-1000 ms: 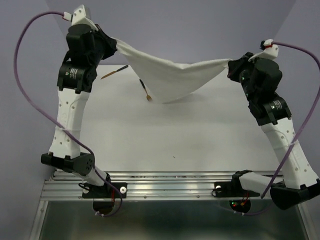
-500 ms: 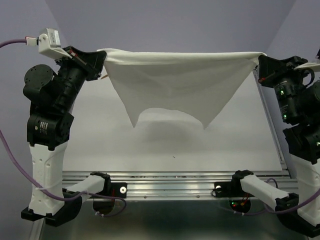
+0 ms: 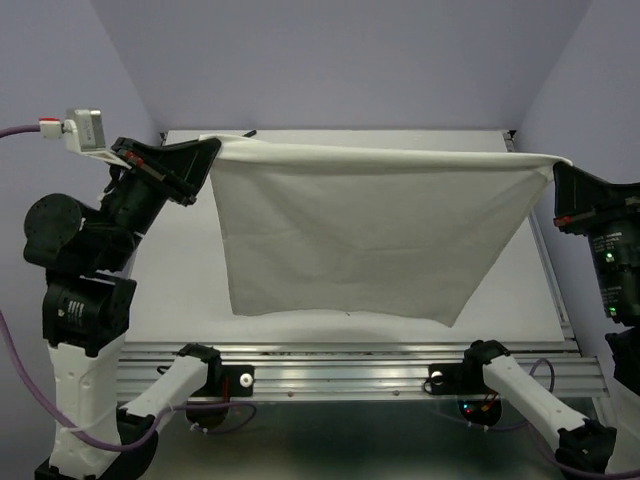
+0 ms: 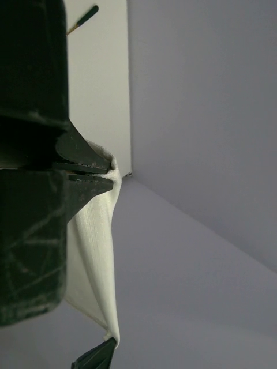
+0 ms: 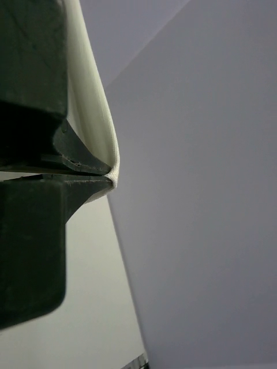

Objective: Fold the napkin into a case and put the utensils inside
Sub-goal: Flatten out the crumpled napkin at the center of the board, then fold and flatten the napkin at the center of the board.

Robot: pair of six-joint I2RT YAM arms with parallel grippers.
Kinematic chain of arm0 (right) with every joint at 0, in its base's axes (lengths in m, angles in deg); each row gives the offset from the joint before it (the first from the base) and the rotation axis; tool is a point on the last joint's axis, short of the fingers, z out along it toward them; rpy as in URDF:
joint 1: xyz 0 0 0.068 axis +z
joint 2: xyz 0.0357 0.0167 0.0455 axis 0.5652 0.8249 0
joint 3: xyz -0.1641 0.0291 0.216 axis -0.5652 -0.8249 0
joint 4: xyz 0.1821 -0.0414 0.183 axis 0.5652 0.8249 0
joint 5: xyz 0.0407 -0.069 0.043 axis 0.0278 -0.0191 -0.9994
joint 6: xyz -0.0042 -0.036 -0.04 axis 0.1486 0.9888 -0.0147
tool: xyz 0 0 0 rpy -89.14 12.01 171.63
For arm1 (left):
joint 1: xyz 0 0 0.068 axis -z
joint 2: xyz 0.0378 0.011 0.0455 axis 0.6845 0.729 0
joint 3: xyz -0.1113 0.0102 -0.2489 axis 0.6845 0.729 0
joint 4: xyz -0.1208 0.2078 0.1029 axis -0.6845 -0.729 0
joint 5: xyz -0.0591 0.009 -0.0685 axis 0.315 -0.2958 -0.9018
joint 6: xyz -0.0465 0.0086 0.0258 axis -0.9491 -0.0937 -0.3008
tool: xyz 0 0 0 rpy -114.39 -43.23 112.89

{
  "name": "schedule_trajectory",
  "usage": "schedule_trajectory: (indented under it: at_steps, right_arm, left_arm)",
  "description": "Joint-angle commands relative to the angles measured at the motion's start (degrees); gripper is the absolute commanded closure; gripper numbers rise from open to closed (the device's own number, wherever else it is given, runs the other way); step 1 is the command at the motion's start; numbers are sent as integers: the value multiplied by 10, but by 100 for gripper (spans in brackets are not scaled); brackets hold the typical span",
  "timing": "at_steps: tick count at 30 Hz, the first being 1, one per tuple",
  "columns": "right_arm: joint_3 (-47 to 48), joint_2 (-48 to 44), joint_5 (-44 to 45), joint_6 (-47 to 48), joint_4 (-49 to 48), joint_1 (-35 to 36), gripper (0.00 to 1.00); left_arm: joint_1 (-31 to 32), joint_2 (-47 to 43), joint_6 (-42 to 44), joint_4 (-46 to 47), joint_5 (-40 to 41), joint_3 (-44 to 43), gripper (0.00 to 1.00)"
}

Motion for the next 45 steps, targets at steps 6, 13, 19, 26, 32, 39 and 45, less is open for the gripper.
schedule_trajectory:
  at_steps: [6, 13, 19, 26, 32, 39, 45]
  right_arm:
    - [-176, 86, 194, 15, -38, -4, 99]
    - [-268, 255, 255, 39, -158, -19, 99]
    - [-259, 430, 169, 23, -261, -82, 99]
    - [-129, 621, 90, 20, -302, -116, 99]
    - [-11, 730, 37, 13, -319, -116, 99]
    - [-36, 702, -22, 7, -319, -116, 99]
    - [-187, 606, -76, -18, -306, -116, 99]
  left_arm:
    - [-7, 120, -12, 112, 25, 180, 100]
    - [-6, 299, 0, 161, 26, 199, 100]
    - [-9, 467, 36, 120, 54, 92, 100]
    - [-33, 602, 40, 83, 75, -38, 100]
    - [-57, 682, 42, 70, 70, -136, 100]
    - [-68, 679, 57, 54, 55, -142, 100]
    - [-67, 608, 69, 69, 31, -24, 100]
